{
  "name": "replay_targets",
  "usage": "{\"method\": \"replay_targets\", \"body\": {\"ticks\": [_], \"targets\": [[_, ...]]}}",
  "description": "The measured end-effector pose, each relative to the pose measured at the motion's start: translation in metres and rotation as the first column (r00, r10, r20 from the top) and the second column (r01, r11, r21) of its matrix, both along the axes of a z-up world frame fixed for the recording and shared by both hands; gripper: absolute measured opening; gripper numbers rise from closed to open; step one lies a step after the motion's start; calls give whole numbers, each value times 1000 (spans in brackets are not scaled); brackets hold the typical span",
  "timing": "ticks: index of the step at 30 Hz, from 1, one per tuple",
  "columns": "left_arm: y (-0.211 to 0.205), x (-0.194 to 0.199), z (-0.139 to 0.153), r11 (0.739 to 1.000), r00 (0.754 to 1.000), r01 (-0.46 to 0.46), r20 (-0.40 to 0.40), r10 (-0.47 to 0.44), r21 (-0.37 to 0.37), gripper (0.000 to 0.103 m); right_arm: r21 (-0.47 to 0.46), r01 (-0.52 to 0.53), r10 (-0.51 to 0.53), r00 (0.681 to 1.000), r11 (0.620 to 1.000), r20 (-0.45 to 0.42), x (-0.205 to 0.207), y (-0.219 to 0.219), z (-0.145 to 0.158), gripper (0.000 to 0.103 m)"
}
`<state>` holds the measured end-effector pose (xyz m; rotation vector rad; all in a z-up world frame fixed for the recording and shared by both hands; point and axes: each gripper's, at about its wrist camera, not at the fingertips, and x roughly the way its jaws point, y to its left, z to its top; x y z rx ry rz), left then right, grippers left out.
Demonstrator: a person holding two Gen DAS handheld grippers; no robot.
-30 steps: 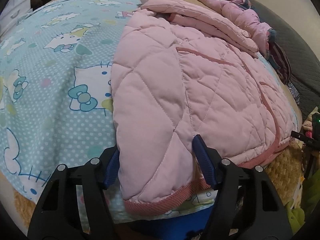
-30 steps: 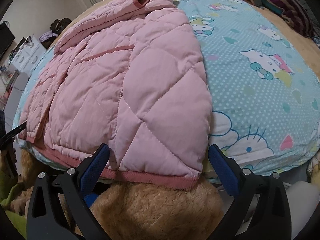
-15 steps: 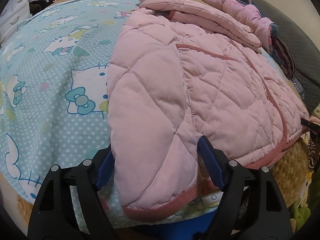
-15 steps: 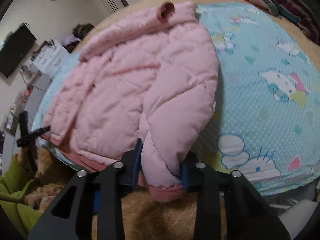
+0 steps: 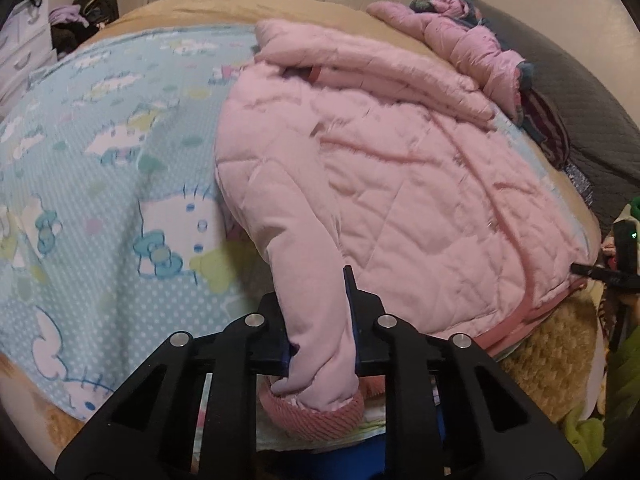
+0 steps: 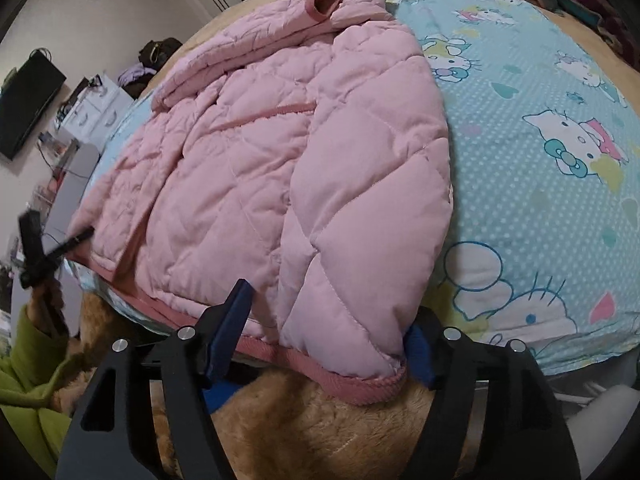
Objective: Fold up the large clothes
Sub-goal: 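Close the left gripper on the hem while the right gripper grasps the hem, then lift the hem with both grippers and fold it toward the collar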
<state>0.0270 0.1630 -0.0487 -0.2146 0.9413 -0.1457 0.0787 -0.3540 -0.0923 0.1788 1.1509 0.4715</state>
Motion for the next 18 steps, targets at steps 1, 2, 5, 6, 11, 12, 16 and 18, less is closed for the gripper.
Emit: {"method": "replay_targets", "body": {"ticks": [1, 2, 5, 6, 11, 12, 16, 18], "targets": [[0, 1, 6, 1000, 1000, 2, 16, -2, -4, 11, 5, 0, 0, 1000, 1000, 2, 0, -1, -1, 66], [-1, 3, 11, 1000, 1000, 4, 29, -4, -7, 11, 7, -2, 2, 1000, 1000, 13, 0, -2, 1, 54], [-6, 10, 29, 1000, 997, 19, 76, -18, -3, 10, 154, 10, -25, 995, 988, 95, -3, -16, 23, 24], [-7, 13, 35, 1000, 996, 22, 90, -21, -5, 10, 174, 9, -31, 992, 985, 122, -4, -17, 30, 22], [-16, 32, 59, 999, 988, 45, 149, -45, 5, 10, 186, -6, -43, 966, 982, 255, 1, -10, 74, 19], [-16, 36, 62, 999, 987, 46, 157, -46, 7, 10, 189, -6, -47, 961, 982, 272, 3, -9, 81, 18], [-18, 54, 80, 999, 979, 45, 196, -46, 10, 9, 206, -5, -66, 939, 978, 338, 23, -2, 113, 18], [-17, 65, 90, 999, 975, 42, 218, -44, 13, 9, 218, -4, -78, 927, 976, 367, 37, 2, 129, 18]]}}
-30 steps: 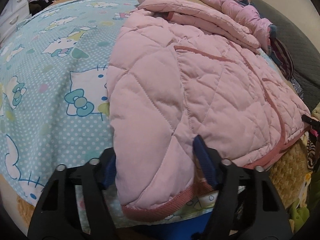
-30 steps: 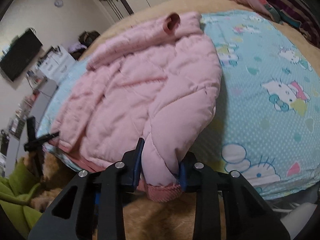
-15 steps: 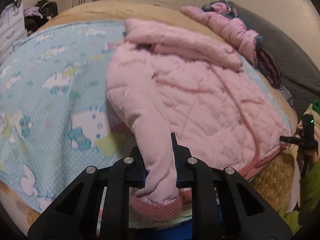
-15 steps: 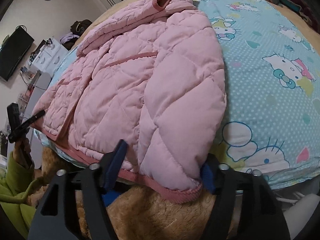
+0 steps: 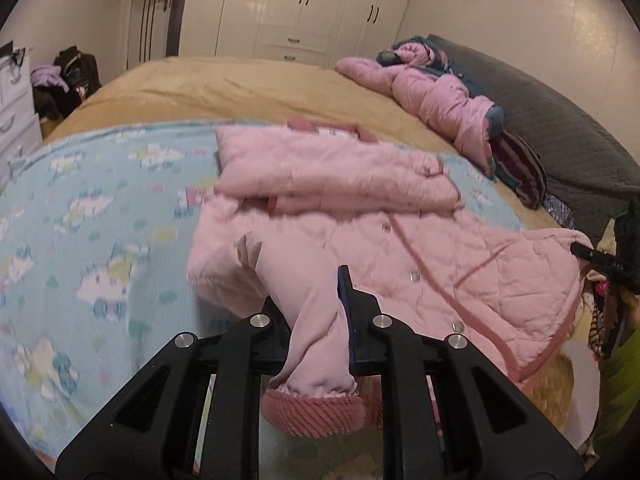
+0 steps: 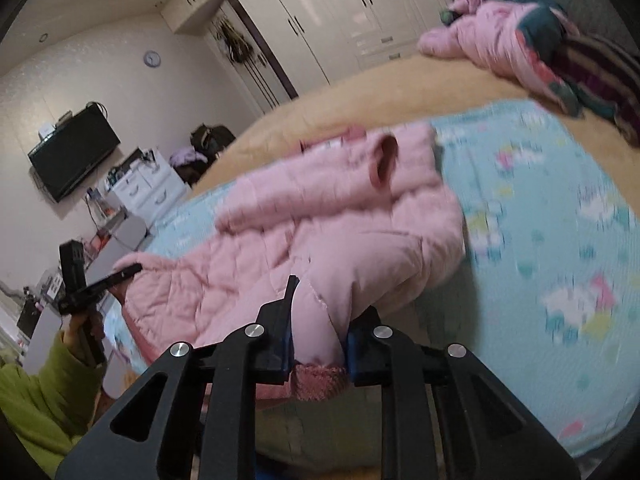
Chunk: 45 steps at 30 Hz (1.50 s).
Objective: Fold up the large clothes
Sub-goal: 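Lift the hem with both grippers and fold it toward the collar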
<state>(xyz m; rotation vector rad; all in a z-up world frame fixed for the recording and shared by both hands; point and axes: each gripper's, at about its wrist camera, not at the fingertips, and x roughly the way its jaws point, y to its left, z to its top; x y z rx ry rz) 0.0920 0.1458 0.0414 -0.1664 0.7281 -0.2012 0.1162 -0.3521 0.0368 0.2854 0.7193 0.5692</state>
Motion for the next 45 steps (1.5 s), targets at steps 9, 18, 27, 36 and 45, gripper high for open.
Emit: {"method": "replay_targets", "body": {"ticks": [9, 18, 27, 36, 45], "targets": [[16, 41, 28, 999, 998, -41, 53, 42, -26, 9, 95, 43, -49, 997, 995, 55, 62, 1, 31, 17], [42, 84, 47, 992, 989, -112, 88, 117, -58, 9, 112, 94, -104, 991, 989, 85, 122, -1, 54, 17], [45, 141, 61, 987, 983, -154, 98, 157, -34, 9, 98, 169, -175, 983, 981, 58, 193, 1, 53, 17], [45, 204, 50, 982, 981, -188, 52, 186, 28, 9, 49, 211, -211, 977, 976, -18, 258, 9, 36, 17], [43, 249, 30, 978, 980, -199, 0, 200, 68, 9, -8, 234, -234, 969, 972, -81, 304, 19, 12, 17]]}}
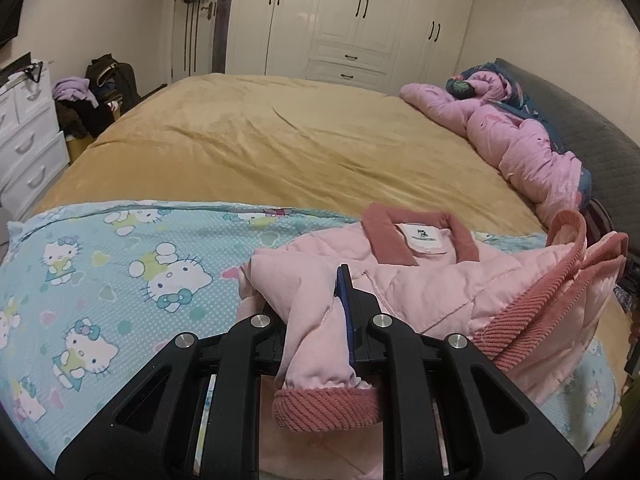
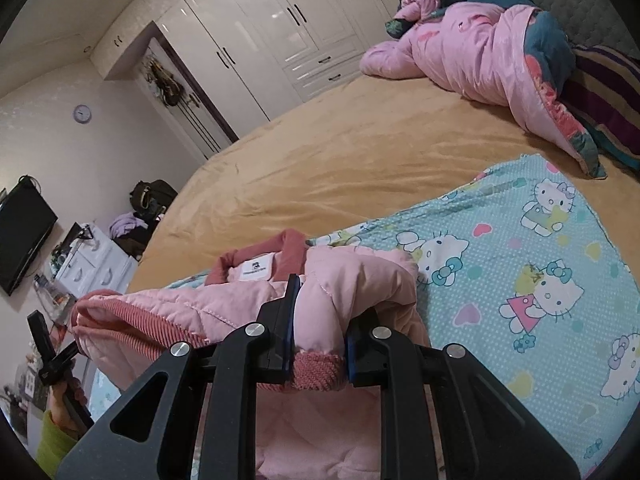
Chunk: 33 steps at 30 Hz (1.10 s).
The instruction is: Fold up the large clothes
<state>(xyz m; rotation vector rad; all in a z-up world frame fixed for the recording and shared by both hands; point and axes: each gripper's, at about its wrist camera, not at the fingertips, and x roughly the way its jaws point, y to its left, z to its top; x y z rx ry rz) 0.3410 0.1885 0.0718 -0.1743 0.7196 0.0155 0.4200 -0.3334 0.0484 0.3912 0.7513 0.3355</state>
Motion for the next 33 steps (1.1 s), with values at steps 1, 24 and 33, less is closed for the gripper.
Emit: {"method": "replay_targets", "body": {"ticks": [1, 24, 33], "targets": [[0, 2, -2, 1000, 1000, -1, -4, 1, -2, 9, 0, 2, -2, 1000, 1000, -6, 4, 0, -2, 17], [13, 41, -41, 998, 996, -14, -86, 9, -58, 9, 162, 24, -4, 992, 987, -124, 45, -1, -30, 39], [13, 43, -44, 998, 996, -8, -84, 3, -70, 10, 130, -14, 23, 998, 991, -62, 34, 19, -15, 93]]}}
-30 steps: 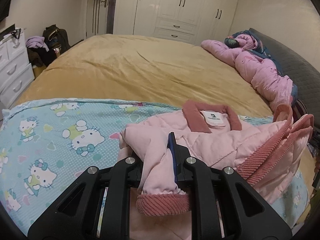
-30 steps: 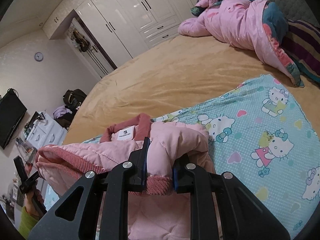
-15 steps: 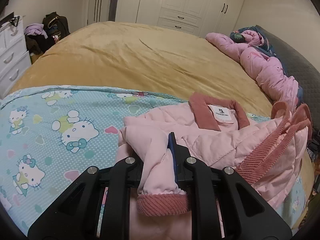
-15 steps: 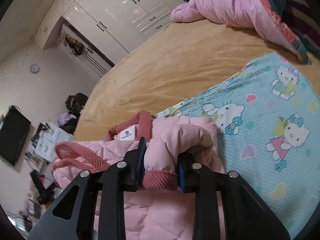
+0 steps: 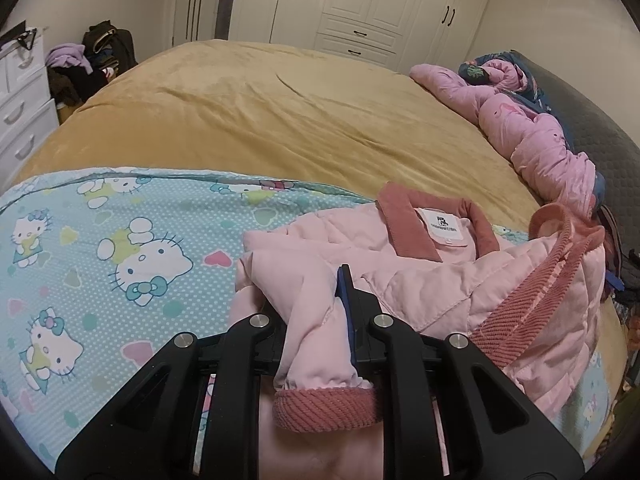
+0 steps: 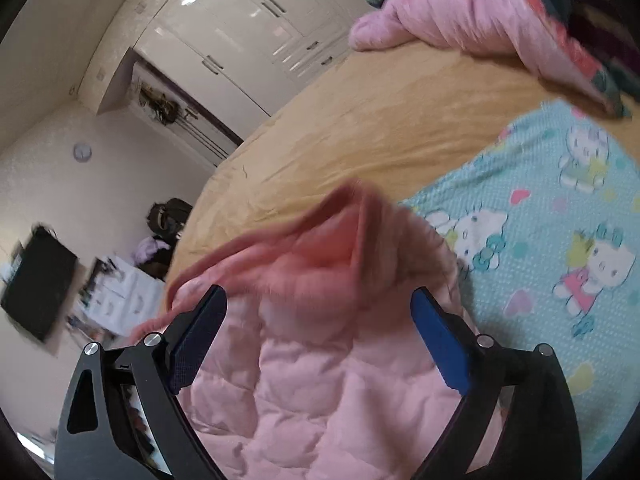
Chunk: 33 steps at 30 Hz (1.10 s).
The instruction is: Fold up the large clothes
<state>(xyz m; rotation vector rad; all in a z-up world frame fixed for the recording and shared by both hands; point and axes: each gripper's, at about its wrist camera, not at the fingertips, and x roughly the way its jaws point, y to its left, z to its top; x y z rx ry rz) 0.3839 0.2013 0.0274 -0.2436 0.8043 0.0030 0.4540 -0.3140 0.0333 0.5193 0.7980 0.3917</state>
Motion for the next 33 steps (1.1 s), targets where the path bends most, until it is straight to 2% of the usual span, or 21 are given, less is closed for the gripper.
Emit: {"method": "replay_targets", "body": {"ticks": [2, 3, 5, 7, 10, 12, 18, 20, 24, 30, 33], "targets": [[0, 0, -1, 1000, 1000, 2, 0, -2, -8, 11, -78, -27, 28, 999, 997, 16, -6, 14, 1, 93], [1, 0, -1, 1000, 1000, 3, -1, -3, -6, 12, -148, -62, 67, 997, 987, 32, -12, 30, -1, 93], [1, -1, 0, 1000, 1000, 0, 1, 0, -13, 13, -253, -129, 144, 989, 959, 40, -24, 58, -10, 93], [3, -1, 2, 999, 1000, -4, 5, 4, -39, 14, -320, -199, 213, 977, 926, 9, -30, 83, -26, 93], [4, -5, 9, 998, 1000, 1, 18, 0, -59, 18, -401, -229, 223, 973, 887, -62, -31, 107, -55, 92], [3, -9, 15, 997, 999, 12, 30, -10, -70, 21, -439, -218, 206, 976, 872, -74, -29, 117, -68, 93], [0, -24, 36, 992, 996, 52, 82, -43, -113, 47, -430, -184, 167, 983, 884, -78, -22, 121, -80, 94], [-3, -29, 43, 990, 993, 64, 106, -51, -123, 59, -425, -181, 162, 984, 887, -79, -21, 122, -79, 94], [-7, -43, 56, 989, 986, 76, 154, -56, -127, 69, -423, -181, 167, 983, 888, -70, -20, 118, -75, 94], [-14, -58, 66, 995, 978, 77, 201, -62, -64, 77, -393, -149, 162, 987, 907, 2, -33, 103, -56, 93], [-19, -67, 76, 998, 967, 53, 249, -55, 16, 82, -402, -127, 154, 987, 907, 35, -38, 92, -46, 93]]}}
